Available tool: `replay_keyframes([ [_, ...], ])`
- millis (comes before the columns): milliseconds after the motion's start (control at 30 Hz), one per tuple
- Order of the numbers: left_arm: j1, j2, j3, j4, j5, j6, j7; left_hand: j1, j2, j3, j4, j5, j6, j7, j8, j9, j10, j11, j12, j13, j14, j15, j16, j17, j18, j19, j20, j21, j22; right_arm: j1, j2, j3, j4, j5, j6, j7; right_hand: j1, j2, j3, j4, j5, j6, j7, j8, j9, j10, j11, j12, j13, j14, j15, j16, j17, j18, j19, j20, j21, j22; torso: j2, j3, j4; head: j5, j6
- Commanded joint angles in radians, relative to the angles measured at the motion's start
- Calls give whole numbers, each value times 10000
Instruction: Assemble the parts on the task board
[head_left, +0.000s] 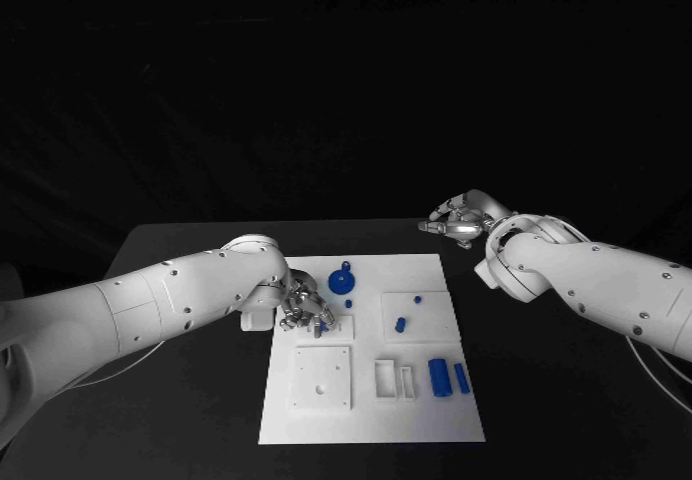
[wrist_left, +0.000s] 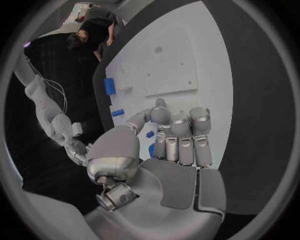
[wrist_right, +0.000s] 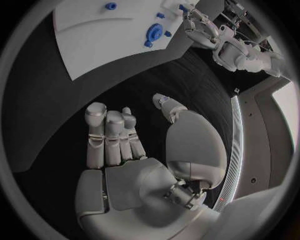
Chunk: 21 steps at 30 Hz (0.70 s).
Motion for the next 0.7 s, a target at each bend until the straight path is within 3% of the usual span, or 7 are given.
replay_keyframes([
  [33,13,-42,2,100,10,8,-7,244,361,1587,-1506,-2,-82,-6,36,33,-59,-18,70,11,18,-93,59,15,145,-80,-771,63,123,-5,0,1,23,83,225,254,-34,12,-21,67,41,-32,74,60,-14,-52,-23,67,-10,-13,-44,16,-14,1006,1,-96,-34,165,-1,0,10,9,15],
  [200,13,-384,-1,463,152,-739,703,256,357,1596,-1527,-14,-109,-4,22,77,-53,-16,85,18,26,-91,70,23,147,-79,-775,73,125,-12,-68,-11,127,50,283,507,132,67,-2,-31,38,-30,71,67,-10,-59,-26,82,-22,-19,-47,16,-13,1006,0,-108,-33,169,-8,-13,2,-16,62],
  [467,16,-1286,-7,1326,2187,-1719,3259,210,370,1596,-1519,72,-110,13,-23,116,-52,4,74,10,21,-67,52,16,131,-130,-759,43,111,-109,-379,-43,626,-24,515,1405,530,289,-73,-476,61,-22,74,88,2,-78,-23,126,-58,-28,-43,28,-5,1006,-14,-98,-17,180,-22,-18,34,-97,178],
  [567,15,-1552,-10,1532,2487,-1612,4592,188,376,1593,-1512,82,-109,18,-43,124,-61,8,64,5,9,-63,36,10,128,-151,-756,27,103,-175,-523,-74,900,-198,622,1850,676,420,-124,-745,109,-1,70,105,10,-86,-27,144,-73,-33,-47,34,-1,1006,-27,-87,-7,186,-13,-19,25,-99,244],
  [700,4,-1876,-23,1821,3431,-1450,5695,112,371,1566,-1437,-45,-116,33,-104,134,-92,24,54,3,-27,-56,14,8,119,-215,-749,-18,86,-251,-729,-173,1349,-688,640,2370,1007,626,-141,-1271,56,80,47,155,33,-83,-50,175,-85,-38,-68,47,9,1006,-50,-86,14,197,-7,-28,11,-102,332],
])
